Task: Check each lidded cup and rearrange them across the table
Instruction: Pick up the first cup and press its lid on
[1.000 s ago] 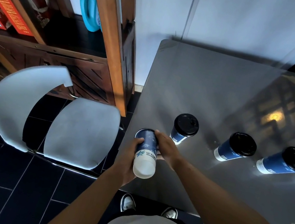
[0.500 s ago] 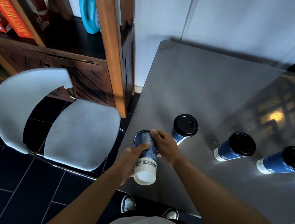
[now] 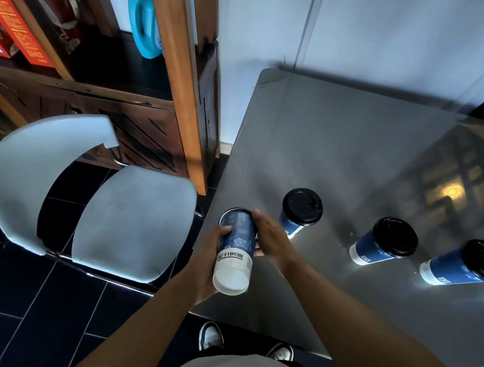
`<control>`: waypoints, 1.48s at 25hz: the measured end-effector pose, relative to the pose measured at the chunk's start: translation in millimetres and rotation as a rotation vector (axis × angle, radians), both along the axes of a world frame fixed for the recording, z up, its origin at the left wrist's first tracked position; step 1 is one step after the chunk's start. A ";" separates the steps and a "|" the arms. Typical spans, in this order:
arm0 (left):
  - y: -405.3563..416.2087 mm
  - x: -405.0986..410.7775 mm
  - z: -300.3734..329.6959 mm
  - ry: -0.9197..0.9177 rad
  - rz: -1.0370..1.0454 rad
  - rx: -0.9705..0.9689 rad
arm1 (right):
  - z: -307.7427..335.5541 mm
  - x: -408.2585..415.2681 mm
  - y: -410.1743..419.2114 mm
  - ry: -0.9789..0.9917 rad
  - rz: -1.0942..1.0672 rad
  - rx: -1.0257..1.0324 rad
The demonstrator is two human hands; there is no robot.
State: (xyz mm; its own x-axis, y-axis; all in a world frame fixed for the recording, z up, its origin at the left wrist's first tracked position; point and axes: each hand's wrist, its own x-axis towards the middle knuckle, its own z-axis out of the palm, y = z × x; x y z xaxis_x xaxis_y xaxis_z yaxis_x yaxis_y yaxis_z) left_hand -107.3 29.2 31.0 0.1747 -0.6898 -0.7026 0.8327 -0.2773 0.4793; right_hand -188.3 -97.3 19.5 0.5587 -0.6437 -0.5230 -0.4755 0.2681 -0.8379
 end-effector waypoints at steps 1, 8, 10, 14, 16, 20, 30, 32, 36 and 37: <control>0.4 0.4 -3.3 -0.077 -0.026 0.032 | -1.3 -0.7 -0.6 0.009 0.022 -0.053; 0.0 -2.2 -13.9 -0.570 -0.261 0.336 | -10.0 -1.8 -3.6 0.045 0.144 -0.271; -1.9 -1.9 -12.3 -0.451 -0.188 0.274 | -12.2 -2.8 -4.4 0.048 0.111 -0.239; 0.6 -1.1 -3.8 -0.115 -0.031 0.070 | -15.9 -3.5 -7.3 0.056 0.053 -0.161; 0.0 -1.5 1.8 0.042 0.024 -0.021 | -15.8 -2.3 -7.4 0.048 0.029 -0.124; 1.7 -2.1 3.5 0.102 0.026 -0.050 | -15.3 1.2 -5.9 0.040 0.029 -0.103; 4.4 1.6 -9.4 -0.334 -0.108 0.107 | -15.0 -1.4 -7.3 0.066 0.065 -0.166; 2.1 1.8 -7.1 -0.290 -0.083 0.127 | -15.4 -1.1 -7.1 0.071 0.045 -0.166; -4.5 -0.7 -6.5 -0.163 -0.008 0.090 | -17.4 0.5 -10.5 0.056 0.001 -0.156; -5.4 -0.3 -6.1 -0.104 0.012 0.071 | -17.9 1.3 -11.3 0.046 -0.012 -0.143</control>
